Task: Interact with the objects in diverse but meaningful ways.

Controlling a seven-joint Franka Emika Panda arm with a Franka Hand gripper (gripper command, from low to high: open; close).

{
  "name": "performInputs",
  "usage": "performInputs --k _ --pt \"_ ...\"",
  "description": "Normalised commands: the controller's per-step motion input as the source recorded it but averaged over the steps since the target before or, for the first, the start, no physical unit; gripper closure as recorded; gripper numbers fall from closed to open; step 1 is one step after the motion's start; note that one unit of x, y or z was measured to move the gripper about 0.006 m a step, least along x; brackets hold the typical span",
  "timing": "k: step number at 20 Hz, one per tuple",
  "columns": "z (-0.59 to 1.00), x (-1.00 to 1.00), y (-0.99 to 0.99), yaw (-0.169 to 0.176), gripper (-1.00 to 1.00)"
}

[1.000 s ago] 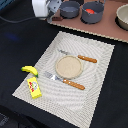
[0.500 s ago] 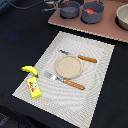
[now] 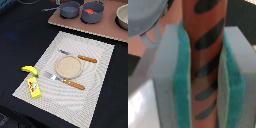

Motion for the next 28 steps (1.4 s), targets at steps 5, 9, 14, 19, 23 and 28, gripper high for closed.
performInputs --k 5,9,14,19,23,28 --pt "0.23 0.33 0.45 -0.024 1.0" --pt "0.24 0.39 0.5 -0.026 1.0" --pt "0.22 0.42 0.54 -0.021 1.0" --pt "0.11 0.38 0.46 -0.014 1.0" --pt "0.0 0.31 0.31 -0.001 1.0" --pt "0.0 0.42 0.25 -0.01 1.0"
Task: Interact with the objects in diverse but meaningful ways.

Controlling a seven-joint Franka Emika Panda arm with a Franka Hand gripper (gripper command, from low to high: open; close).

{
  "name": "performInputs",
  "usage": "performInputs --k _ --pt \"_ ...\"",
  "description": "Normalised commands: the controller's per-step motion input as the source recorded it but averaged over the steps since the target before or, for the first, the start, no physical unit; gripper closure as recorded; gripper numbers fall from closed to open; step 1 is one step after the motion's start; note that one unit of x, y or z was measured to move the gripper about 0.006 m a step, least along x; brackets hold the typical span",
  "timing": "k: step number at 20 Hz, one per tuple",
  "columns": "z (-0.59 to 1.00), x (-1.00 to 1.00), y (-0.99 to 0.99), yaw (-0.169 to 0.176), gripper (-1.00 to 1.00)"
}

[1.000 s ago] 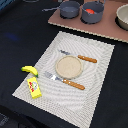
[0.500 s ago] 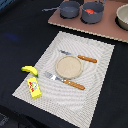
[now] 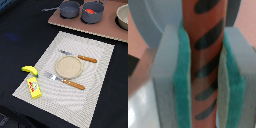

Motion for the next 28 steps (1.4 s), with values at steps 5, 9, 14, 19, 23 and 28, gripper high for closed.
performInputs --k 5,9,14,19,23,28 --pt "0.01 0.45 0.27 -0.02 1.0" --pt "0.11 0.56 0.34 -0.038 1.0" --pt "0.09 0.53 0.36 -0.035 1.0" --pt "0.05 0.46 0.33 -0.025 1.0" --pt "0.0 0.37 0.28 -0.017 1.0" --pt "0.0 0.35 0.25 -0.019 1.0"
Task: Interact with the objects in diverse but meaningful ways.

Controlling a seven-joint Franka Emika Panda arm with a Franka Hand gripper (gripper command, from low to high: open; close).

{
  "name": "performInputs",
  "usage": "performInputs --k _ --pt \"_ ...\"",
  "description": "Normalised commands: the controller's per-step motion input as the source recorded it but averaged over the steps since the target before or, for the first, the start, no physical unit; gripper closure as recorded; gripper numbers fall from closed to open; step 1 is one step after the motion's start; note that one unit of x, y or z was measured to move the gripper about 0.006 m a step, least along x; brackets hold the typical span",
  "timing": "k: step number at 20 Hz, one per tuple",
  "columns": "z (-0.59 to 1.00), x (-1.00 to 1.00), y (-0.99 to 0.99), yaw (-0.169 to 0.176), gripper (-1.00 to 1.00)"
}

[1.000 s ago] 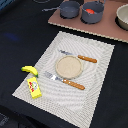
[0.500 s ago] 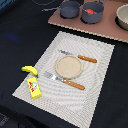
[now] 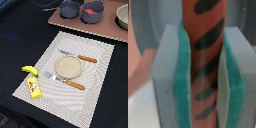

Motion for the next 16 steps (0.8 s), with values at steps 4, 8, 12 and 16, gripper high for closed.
performInputs --k 4,8,12,16 --pt "0.0 0.33 0.27 -0.019 1.0" --pt "0.0 0.29 0.25 -0.016 1.0" --pt "0.0 0.22 0.22 -0.004 1.0" --pt "-0.01 0.22 0.21 -0.001 1.0"
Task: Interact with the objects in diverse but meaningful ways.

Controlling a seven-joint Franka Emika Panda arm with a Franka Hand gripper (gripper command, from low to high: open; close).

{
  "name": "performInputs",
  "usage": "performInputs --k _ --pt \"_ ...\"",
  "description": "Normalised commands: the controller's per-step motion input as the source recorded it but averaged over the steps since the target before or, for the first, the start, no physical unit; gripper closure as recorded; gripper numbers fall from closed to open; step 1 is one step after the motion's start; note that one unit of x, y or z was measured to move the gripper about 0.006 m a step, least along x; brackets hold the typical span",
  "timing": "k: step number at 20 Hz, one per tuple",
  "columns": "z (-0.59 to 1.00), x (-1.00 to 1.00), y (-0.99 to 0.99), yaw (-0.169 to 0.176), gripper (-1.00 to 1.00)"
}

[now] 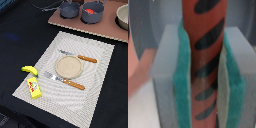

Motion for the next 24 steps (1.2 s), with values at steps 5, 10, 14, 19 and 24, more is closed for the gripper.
performInputs --k 5,10,14,19,24 --pt "-0.04 0.17 0.18 -0.001 1.0" --pt "-0.05 0.09 0.14 0.0 -1.0" --pt "-0.02 0.11 0.15 0.0 -1.0" --pt "0.06 0.06 0.17 -0.004 -1.0" --pt "0.66 0.02 0.25 -0.023 -1.0"
